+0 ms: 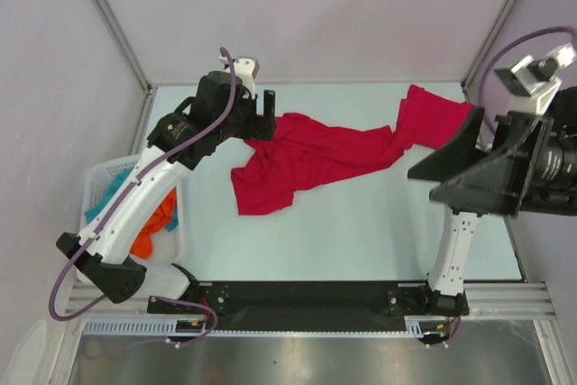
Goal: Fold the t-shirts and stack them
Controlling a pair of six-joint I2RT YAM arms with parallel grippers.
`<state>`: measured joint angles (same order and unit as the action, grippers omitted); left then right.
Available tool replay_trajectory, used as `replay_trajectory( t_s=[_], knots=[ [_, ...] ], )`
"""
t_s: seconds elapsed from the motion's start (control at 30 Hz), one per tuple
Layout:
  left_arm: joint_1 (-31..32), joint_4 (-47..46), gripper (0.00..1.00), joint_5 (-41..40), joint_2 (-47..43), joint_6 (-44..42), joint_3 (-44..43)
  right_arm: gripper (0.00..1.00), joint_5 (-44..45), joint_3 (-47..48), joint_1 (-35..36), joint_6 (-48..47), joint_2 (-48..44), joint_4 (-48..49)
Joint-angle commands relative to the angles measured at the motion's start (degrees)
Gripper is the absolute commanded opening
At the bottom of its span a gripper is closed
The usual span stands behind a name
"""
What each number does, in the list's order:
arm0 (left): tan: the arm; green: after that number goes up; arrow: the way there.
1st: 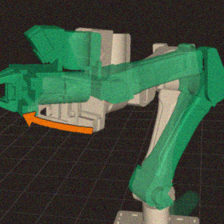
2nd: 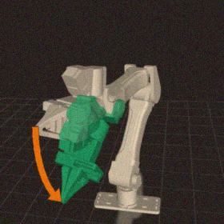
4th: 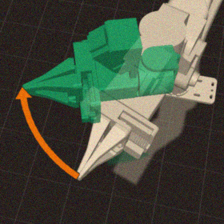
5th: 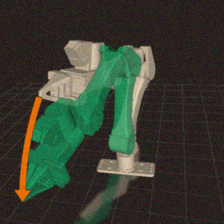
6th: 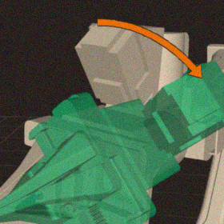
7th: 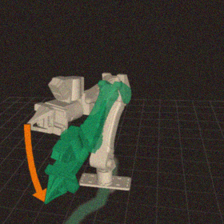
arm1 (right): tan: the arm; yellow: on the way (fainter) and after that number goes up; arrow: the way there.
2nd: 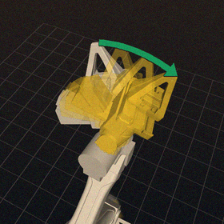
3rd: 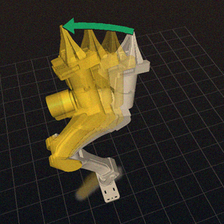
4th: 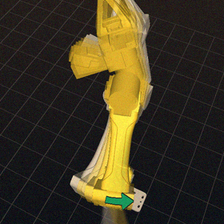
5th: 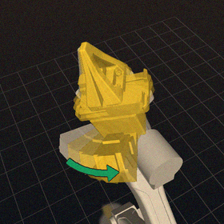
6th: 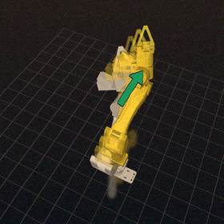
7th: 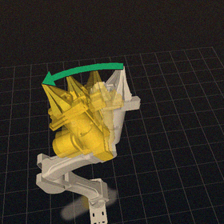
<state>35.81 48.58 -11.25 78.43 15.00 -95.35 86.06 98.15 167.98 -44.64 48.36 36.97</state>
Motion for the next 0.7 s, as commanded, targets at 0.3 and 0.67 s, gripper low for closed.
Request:
replay_trajectory(
  t_s=[0.3, 0.67],
  knots=[
    [-0.2, -3.5, 0.89, 3.0, 2.1, 2.0, 1.0, 1.00, 15.1, 9.4, 13.8, 8.4, 16.0, 5.5],
    [0.7, -3.5, 0.89, 3.4, 2.3, 1.5, -0.8, 1.00, 15.1, 7.7, 13.9, 13.1, 21.8, 20.8]
  ],
)
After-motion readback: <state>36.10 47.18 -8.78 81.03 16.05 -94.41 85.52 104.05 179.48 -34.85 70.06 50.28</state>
